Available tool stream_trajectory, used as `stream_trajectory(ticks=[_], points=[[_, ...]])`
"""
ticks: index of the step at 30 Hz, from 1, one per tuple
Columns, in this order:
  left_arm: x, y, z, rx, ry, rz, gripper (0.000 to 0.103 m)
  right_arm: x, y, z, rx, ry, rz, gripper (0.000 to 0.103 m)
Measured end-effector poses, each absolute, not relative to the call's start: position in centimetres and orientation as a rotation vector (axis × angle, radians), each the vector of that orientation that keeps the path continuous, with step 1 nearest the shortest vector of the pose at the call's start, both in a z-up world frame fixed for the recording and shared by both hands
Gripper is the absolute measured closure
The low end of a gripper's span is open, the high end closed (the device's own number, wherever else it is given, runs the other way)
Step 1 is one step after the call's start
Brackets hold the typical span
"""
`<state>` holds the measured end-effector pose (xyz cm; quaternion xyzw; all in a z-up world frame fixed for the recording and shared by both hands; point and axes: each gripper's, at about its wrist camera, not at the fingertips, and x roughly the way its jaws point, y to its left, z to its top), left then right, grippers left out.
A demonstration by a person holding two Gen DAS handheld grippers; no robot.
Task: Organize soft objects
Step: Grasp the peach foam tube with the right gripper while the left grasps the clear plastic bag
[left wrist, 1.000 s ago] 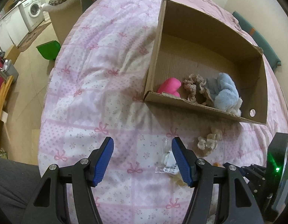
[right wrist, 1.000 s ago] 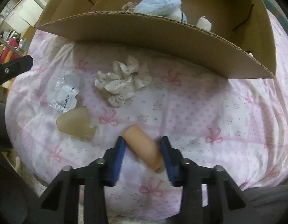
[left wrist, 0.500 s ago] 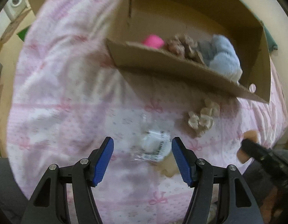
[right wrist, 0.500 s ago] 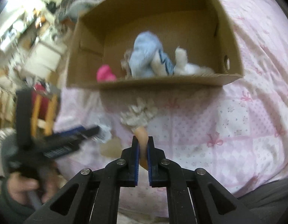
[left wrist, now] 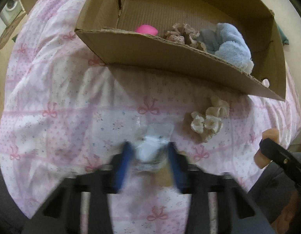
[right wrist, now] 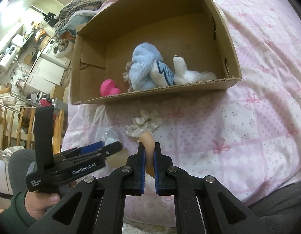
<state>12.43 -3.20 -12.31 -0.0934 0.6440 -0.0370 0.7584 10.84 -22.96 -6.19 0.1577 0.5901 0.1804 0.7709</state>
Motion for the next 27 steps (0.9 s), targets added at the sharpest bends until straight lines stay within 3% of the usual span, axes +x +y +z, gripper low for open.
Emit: stream_trajectory(ticks=[2, 3, 4, 27], points=[[12.4, -2.9, -11.9, -0.226, 1.387, -0.101, 0.087, 10.9, -23.0, -6.2, 0.344, 1.280, 0.389, 0.094], [12.4, -2.7, -11.5, -0.228, 1.377, -0.105, 0.096, 11.0, -22.9, -6.3, 0.344, 1.280, 0.387, 0.094], [12.4, -2.6, -11.0, -0.218, 1.358, -0.104, 0.099, 11.0, -23.0, -6.4, 0.345, 1.281, 0.386, 0.094], [9.1, 0.9, -6.4, -0.193, 1.203, -0.017, 0.101, 10.9, -22.9, -5.8, 0.407, 1.244, 0.447, 0.094]])
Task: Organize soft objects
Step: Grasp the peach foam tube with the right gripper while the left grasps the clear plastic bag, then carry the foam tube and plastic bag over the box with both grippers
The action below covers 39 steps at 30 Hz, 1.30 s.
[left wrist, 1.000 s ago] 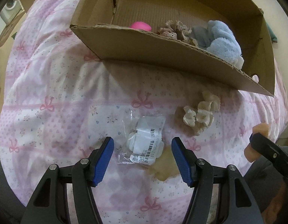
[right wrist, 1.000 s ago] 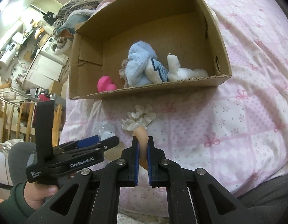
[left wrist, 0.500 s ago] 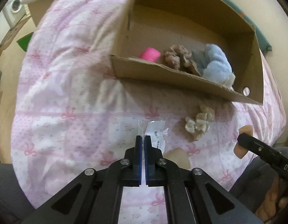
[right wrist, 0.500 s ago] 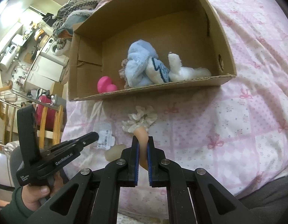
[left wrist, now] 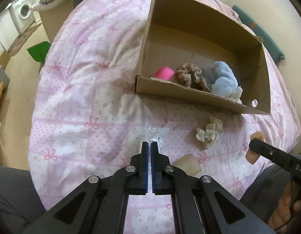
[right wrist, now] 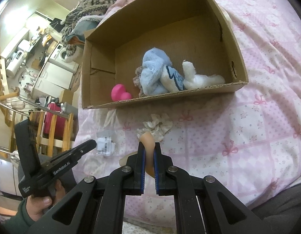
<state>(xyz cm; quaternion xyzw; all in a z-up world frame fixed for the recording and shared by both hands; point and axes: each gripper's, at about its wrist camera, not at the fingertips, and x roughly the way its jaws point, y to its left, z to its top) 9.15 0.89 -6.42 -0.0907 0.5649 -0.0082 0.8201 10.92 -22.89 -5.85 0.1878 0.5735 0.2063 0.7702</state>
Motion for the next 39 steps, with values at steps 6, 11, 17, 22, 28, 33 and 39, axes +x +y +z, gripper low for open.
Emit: stream_trajectory(ticks=[6, 11, 17, 22, 28, 33, 39], points=[[8.4, -0.8, -4.5, -0.100, 1.160, -0.010, 0.101, 10.2, -22.7, -4.6, 0.405, 1.209, 0.478, 0.094], [8.8, -1.4, -1.3, -0.079, 1.104, -0.034, 0.101, 10.0, -22.9, -2.4, 0.388, 1.163, 0.499, 0.094], [10.7, -1.3, 1.6, -0.078, 1.050, -0.052, 0.101, 11.2, -23.7, 0.7, 0.397, 1.088, 0.497, 0.094], [12.8, -1.9, 3.3, -0.065, 1.003, -0.063, 0.101, 12.6, -24.9, 2.5, 0.399, 1.033, 0.466, 0.094], [15.2, -2.8, 3.5, -0.059, 0.981, -0.076, 0.101, 14.9, -25.9, 2.4, 0.398, 1.022, 0.432, 0.094], [17.0, -4.1, 3.1, -0.001, 0.952, -0.088, 0.101, 16.6, -25.9, 1.3, 0.398, 1.030, 0.407, 0.094], [19.6, -3.9, 0.8, 0.002, 0.962, -0.077, 0.101, 17.9, -25.5, -0.7, 0.375, 1.042, 0.373, 0.094]])
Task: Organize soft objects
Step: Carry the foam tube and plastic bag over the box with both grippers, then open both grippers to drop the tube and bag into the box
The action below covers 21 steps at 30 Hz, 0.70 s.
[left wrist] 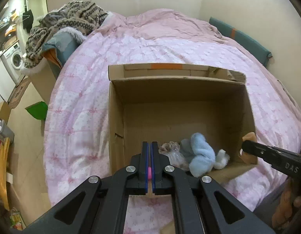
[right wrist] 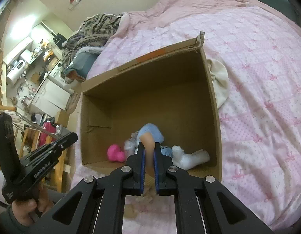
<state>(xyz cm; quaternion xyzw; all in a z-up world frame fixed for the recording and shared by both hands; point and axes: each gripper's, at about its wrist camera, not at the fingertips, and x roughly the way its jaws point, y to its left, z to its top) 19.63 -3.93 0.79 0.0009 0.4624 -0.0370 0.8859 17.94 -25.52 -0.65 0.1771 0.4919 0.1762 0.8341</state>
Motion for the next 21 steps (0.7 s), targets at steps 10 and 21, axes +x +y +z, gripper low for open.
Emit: stream_trajectory(ticks=[10, 21], points=[[20.6, -3.7, -2.5, -0.037, 1.021, -0.107, 0.101, 18.9, -25.5, -3.7, 0.390, 1.111, 0.347, 0.094], [19.8, -4.4, -3.0, -0.031, 1.043, -0.130, 0.100, 19.1, -25.0, -4.3, 0.380, 1.121, 0.334, 0.092]])
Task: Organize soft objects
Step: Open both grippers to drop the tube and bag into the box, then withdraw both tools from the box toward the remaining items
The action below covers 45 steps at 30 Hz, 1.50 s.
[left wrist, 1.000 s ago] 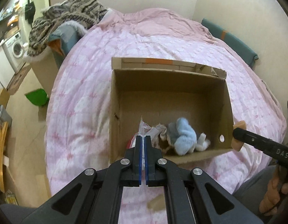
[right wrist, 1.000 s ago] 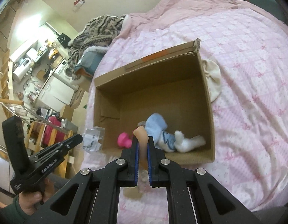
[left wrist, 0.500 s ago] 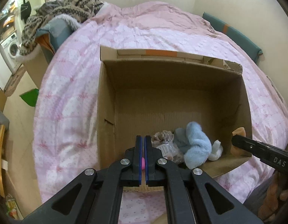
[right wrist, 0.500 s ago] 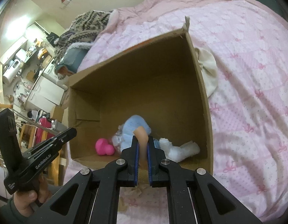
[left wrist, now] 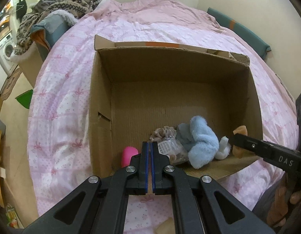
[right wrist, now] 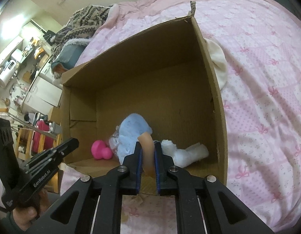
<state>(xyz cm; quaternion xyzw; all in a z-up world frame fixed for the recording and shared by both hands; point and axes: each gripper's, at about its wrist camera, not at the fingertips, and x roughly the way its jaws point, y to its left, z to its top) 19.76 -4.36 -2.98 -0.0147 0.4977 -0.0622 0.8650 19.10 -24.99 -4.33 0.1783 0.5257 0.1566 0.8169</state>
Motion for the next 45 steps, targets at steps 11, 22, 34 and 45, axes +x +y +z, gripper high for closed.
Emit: stream_trajectory(ticks=[11, 22, 34, 45], points=[[19.4, -4.0, -2.9, -0.038, 1.044, -0.122, 0.100, 19.2, -25.2, -3.6, 0.406, 1.068, 0.333, 0.079], [18.8, -4.3, -2.5, -0.020, 1.020, -0.126, 0.084, 18.8, -25.3, -2.3, 0.395, 0.995, 0.336, 0.033], [17.8, -3.6, -1.1, 0.007, 0.981, -0.073, 0.042, 18.6, -24.5, -2.5, 0.367, 1.018, 0.340, 0.033], [15.1, -2.8, -0.4, 0.007, 0.975, -0.058, 0.042, 16.4, -24.3, -2.0, 0.309, 1.015, 0.296, 0.033]])
